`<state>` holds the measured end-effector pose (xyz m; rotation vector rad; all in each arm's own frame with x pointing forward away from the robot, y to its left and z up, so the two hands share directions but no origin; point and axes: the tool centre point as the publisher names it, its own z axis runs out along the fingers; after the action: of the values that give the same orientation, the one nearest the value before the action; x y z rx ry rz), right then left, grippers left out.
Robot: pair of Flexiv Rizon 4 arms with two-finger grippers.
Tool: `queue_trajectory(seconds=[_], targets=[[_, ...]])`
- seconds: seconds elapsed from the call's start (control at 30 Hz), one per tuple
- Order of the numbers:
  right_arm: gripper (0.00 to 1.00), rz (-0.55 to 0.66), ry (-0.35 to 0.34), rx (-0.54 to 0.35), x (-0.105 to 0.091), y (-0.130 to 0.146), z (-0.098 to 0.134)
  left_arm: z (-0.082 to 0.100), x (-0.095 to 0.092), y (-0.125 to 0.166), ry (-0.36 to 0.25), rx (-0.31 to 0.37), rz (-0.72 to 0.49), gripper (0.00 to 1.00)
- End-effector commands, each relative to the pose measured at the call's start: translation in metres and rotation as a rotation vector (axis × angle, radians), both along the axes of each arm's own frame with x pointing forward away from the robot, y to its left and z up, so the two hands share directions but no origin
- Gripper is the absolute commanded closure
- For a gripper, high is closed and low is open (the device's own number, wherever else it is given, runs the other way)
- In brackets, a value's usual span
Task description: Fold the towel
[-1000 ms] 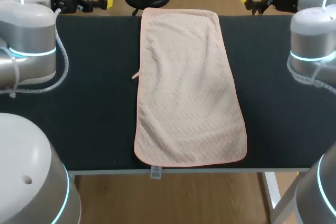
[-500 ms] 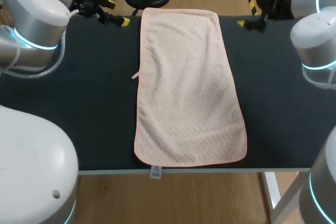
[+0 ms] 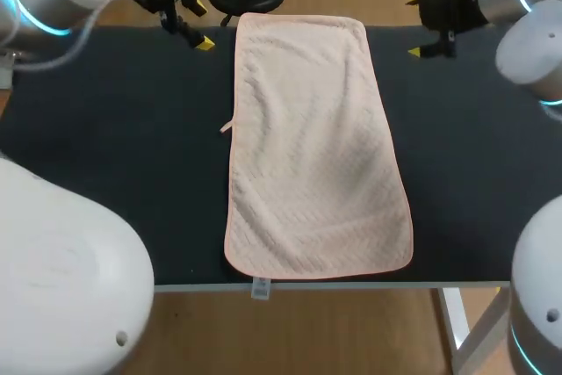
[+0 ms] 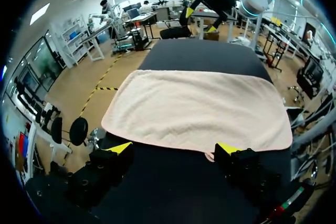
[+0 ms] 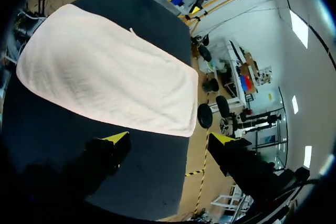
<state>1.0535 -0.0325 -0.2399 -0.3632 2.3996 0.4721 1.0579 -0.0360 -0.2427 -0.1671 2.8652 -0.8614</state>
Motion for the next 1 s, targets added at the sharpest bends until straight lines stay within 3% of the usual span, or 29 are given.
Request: queue_trajectory(seconds=[0.03, 0.27, 0.37, 0.5, 0.63, 0.87, 1.0], targets=[[0.0, 0.136, 0.101, -0.355, 0.003, 0.002, 0.005, -0.001, 0.013, -0.008, 0.148, 0.275, -0.107, 0.0], [0.0, 0.151, 0.167, -0.446, -0.018, 0.035, -0.02, -0.028, 0.002, -0.031, 0.203, 0.374, -0.186, 0.0], [0.0, 0.143, 0.213, -0.44, -0.022, 0.04, -0.029, -0.041, -0.006, -0.039, 0.214, 0.436, -0.203, 0.0], [0.0, 0.122, 0.252, -0.516, -0.026, 0.049, -0.045, -0.058, -0.012, -0.046, 0.227, 0.452, -0.218, 0.0], [0.0, 0.037, 0.317, -0.53, -0.027, 0.051, -0.062, -0.071, -0.015, -0.051, 0.176, 0.449, -0.21, 0.0], [0.0, -0.091, 0.394, -0.446, -0.019, 0.048, -0.093, -0.085, -0.013, -0.06, 0.108, 0.43, -0.194, 0.0], [0.0, -0.123, 0.446, -0.44, -0.013, 0.045, -0.109, -0.096, -0.01, -0.072, 0.122, 0.408, -0.188, 0.0]])
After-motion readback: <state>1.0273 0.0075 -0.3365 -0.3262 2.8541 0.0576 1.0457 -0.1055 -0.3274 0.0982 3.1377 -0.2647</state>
